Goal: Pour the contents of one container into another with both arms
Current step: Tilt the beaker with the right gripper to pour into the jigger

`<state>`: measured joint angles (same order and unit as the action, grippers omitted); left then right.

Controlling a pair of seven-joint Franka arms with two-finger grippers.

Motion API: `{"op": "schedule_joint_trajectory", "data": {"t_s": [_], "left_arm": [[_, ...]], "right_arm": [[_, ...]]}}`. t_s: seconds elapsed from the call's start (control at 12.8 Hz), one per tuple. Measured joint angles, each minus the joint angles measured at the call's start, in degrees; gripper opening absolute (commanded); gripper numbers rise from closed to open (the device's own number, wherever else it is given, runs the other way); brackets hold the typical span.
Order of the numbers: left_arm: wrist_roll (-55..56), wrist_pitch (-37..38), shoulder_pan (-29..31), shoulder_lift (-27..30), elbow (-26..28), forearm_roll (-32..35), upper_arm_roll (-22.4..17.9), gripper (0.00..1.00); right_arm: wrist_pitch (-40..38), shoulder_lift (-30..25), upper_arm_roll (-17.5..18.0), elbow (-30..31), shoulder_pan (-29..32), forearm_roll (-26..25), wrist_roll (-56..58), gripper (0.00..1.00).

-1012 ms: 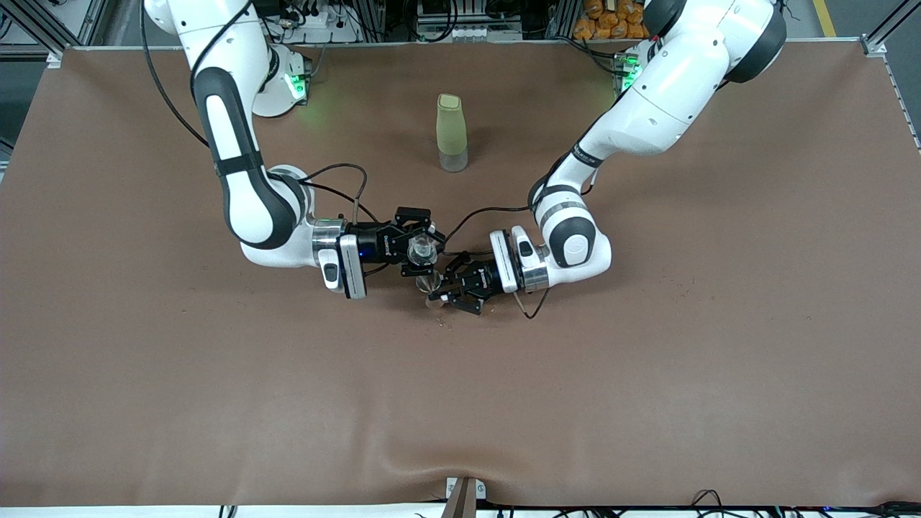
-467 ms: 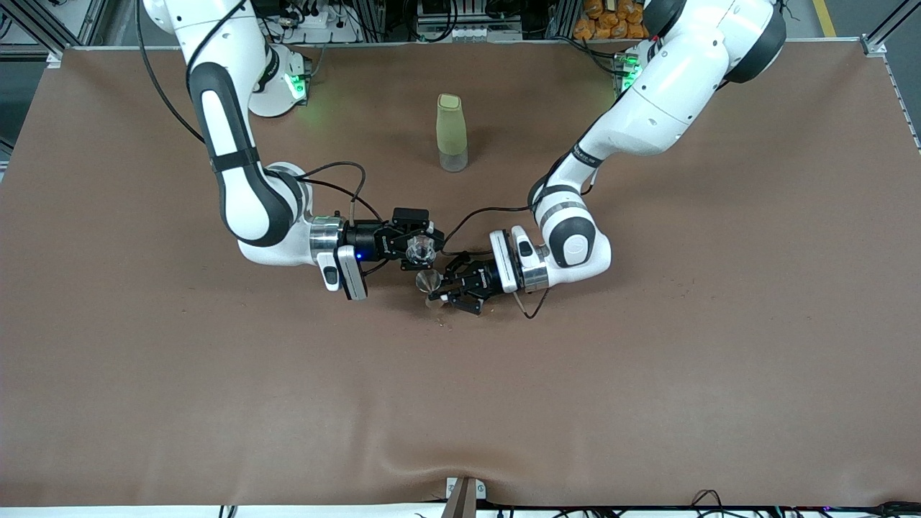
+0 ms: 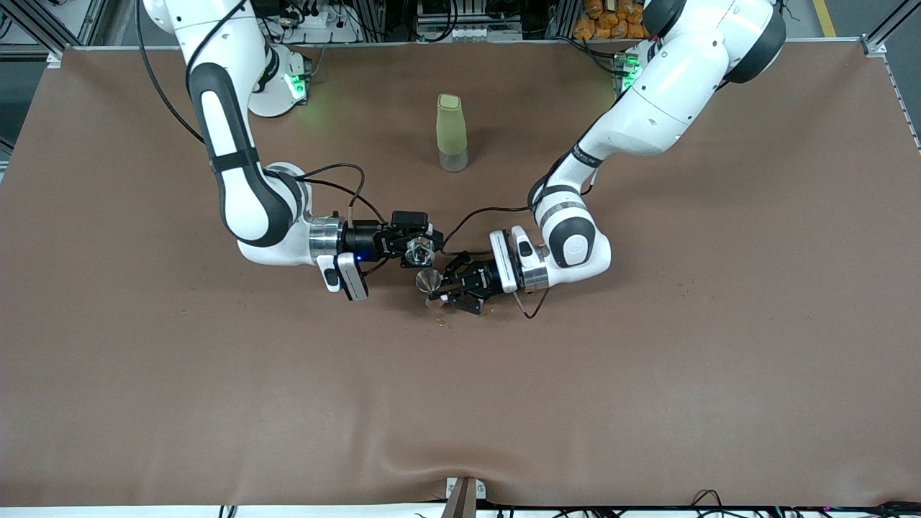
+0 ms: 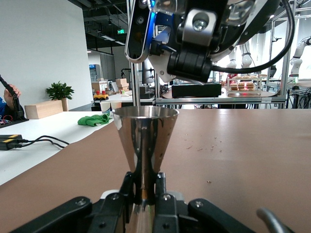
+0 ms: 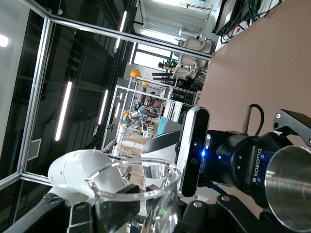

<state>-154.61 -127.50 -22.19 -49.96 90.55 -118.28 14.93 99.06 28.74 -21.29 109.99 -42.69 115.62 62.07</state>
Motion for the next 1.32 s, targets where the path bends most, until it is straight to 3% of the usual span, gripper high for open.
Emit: {"op": "schedule_joint_trajectory", "data": {"t_s": [1.32], "left_arm": [[0.00,0.00,-0.46,-0.02,-0.02,0.00,0.15,0.00]], "right_arm": [[-0.46,-0.03,-0.08,0.05,0.01,1.06,-13.91,0.00]]}}
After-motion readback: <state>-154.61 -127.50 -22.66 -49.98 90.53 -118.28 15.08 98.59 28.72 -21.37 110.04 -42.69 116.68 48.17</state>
